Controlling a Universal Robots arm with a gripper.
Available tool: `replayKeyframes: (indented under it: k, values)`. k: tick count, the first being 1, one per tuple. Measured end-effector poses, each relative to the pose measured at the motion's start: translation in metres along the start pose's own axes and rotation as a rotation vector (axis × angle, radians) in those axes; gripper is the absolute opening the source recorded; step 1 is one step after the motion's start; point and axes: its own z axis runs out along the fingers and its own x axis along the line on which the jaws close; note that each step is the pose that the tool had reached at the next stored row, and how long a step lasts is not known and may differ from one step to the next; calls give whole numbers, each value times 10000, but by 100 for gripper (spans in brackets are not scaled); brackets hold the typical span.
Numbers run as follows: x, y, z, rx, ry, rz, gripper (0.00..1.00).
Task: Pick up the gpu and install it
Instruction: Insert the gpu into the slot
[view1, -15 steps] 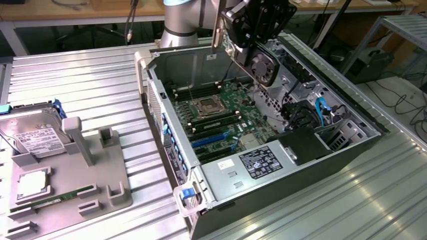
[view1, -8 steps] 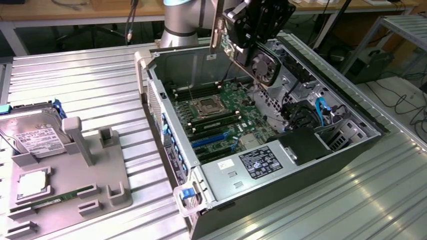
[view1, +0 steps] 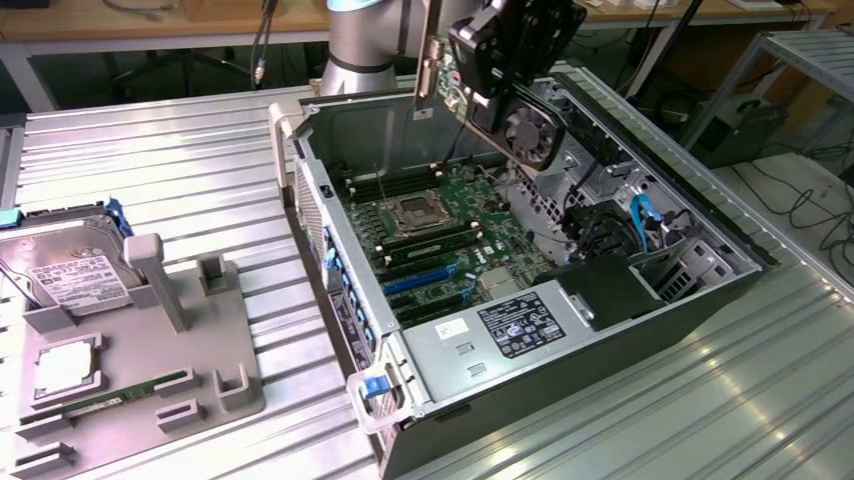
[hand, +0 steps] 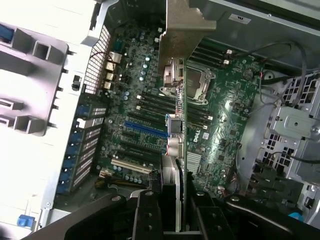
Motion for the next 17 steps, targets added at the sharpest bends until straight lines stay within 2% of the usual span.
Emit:
replayKeyframes:
  k: [17]
  values:
    - [0,0,0,-36,3,-1596,28]
